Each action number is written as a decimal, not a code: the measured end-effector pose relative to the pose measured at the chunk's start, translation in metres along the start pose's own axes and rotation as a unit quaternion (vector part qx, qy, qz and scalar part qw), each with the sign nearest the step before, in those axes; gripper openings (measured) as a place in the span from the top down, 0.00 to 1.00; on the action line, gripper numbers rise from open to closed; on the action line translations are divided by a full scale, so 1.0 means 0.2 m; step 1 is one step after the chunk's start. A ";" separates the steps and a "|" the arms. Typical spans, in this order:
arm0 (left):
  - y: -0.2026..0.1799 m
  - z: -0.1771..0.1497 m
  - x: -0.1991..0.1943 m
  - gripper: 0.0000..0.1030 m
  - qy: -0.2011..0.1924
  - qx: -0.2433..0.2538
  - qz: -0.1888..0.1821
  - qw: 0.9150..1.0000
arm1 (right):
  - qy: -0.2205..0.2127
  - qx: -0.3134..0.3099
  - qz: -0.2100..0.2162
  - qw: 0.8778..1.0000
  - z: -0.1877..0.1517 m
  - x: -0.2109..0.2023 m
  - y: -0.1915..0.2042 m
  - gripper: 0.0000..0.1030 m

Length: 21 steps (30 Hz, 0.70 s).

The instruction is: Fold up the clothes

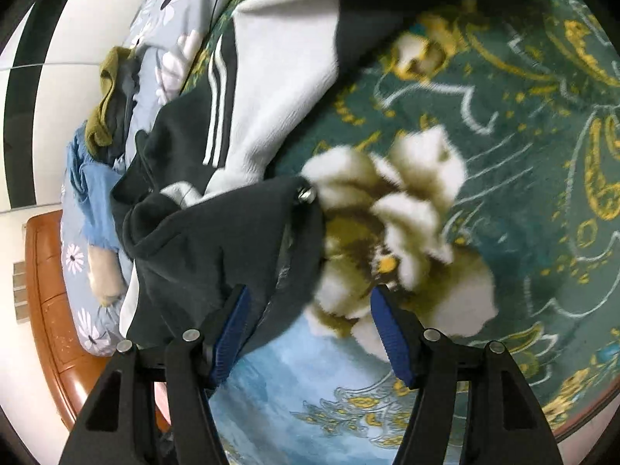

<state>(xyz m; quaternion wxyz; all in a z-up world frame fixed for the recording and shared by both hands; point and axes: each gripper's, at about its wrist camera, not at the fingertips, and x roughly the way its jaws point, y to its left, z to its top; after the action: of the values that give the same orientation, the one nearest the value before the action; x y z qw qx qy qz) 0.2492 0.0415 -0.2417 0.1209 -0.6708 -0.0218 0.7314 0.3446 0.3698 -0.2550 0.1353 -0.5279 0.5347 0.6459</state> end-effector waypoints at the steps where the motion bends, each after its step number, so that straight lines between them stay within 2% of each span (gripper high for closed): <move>1: -0.04 0.00 0.02 0.34 -0.006 0.028 0.015 0.999 | 0.004 -0.009 -0.003 1.000 0.00 0.01 0.02 0.36; 3: -0.13 0.01 0.05 0.34 -0.019 0.095 0.056 0.994 | 0.012 -0.028 -0.012 0.999 0.00 0.03 0.05 0.36; 6: -0.22 0.01 0.14 0.35 -0.017 0.182 0.097 0.978 | 0.021 -0.043 -0.019 0.999 0.00 0.06 0.06 0.36; 11: -0.31 -0.02 0.17 0.36 -0.026 0.291 0.130 0.948 | 0.024 -0.029 -0.017 0.999 0.01 0.05 0.00 0.36; 12: -0.31 -0.02 0.17 0.38 -0.029 0.302 0.131 0.944 | 0.023 -0.027 -0.017 0.999 0.01 0.05 -0.01 0.36; 13: -0.31 -0.01 0.16 0.44 -0.032 0.304 0.131 0.943 | 0.022 -0.026 -0.018 0.999 0.02 0.03 -0.02 0.36; 14: -0.29 0.01 0.14 0.56 -0.036 0.293 0.128 0.947 | 0.020 -0.025 -0.018 0.999 0.02 0.02 -0.02 0.36; 16: -0.23 0.08 0.09 0.69 -0.044 0.257 0.115 0.959 | 0.016 -0.024 -0.018 0.999 0.02 -0.01 -0.04 0.36; 18: -0.17 0.14 0.01 0.73 -0.065 0.216 0.107 0.968 | 0.009 -0.029 -0.014 0.999 0.01 -0.05 -0.06 0.36; 19: -0.14 0.18 -0.03 0.79 -0.075 0.194 0.101 0.973 | 0.005 -0.034 -0.014 0.999 0.02 -0.06 -0.05 0.36; 21: -0.07 0.26 -0.11 0.82 -0.094 0.141 0.081 0.982 | 0.001 -0.043 -0.019 0.999 0.04 -0.05 -0.04 0.36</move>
<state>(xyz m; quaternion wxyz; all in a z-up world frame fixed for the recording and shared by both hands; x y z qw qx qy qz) 0.2014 0.0576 -0.2114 0.1516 -0.5746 0.1249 0.7946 0.3498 0.3821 -0.2522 0.1240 -0.5441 0.4961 0.6652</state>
